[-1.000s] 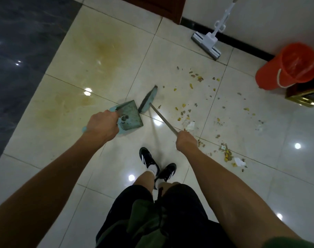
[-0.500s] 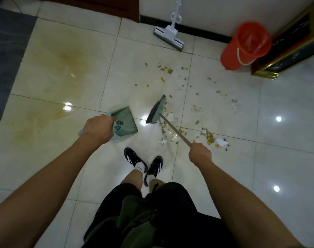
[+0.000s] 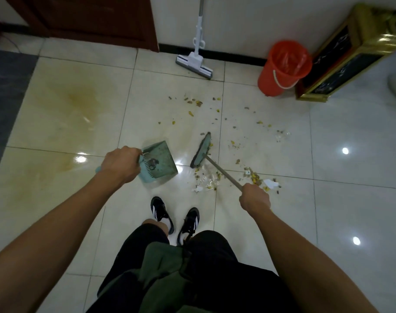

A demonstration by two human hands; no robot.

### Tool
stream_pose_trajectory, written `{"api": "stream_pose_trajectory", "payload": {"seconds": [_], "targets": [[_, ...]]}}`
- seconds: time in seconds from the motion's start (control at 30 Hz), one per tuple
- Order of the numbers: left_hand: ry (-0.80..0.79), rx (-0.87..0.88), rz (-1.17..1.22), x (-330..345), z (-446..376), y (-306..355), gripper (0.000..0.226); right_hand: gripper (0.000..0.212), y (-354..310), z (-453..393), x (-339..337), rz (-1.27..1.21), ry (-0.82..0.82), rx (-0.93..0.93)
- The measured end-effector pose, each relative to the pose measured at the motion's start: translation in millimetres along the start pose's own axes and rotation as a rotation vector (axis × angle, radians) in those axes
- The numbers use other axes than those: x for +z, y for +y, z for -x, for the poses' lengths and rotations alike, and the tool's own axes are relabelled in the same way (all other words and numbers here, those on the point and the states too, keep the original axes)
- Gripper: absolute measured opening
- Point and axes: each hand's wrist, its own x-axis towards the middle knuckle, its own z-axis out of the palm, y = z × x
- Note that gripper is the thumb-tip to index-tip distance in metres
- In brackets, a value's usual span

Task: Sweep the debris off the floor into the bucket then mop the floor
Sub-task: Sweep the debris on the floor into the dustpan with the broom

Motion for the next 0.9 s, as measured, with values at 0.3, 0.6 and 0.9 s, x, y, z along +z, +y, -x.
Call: {"api": "stream_pose_trajectory", "payload": {"seconds": [0.3, 0.6, 0.9], "targets": [[0.013, -0.028, -0.033, -17.7, -39.8, -54.8, 0.015, 0.032, -70.4, -29.4, -36.4, -0.055, 0.0, -0.081], [-0.039, -0.057, 0.005, -44.8, -128.4, -165.8, 0.02, 0.033, -213.7, -74.2, -80.5, -0.043, -0.012, -0.135], [-0.08, -0.052, 0.015, -70.3, -192.1, -250.7, 0.021, 0.031, -357.7, -114.3, -113.9, -0.137, -0.062, -0.164]]}}
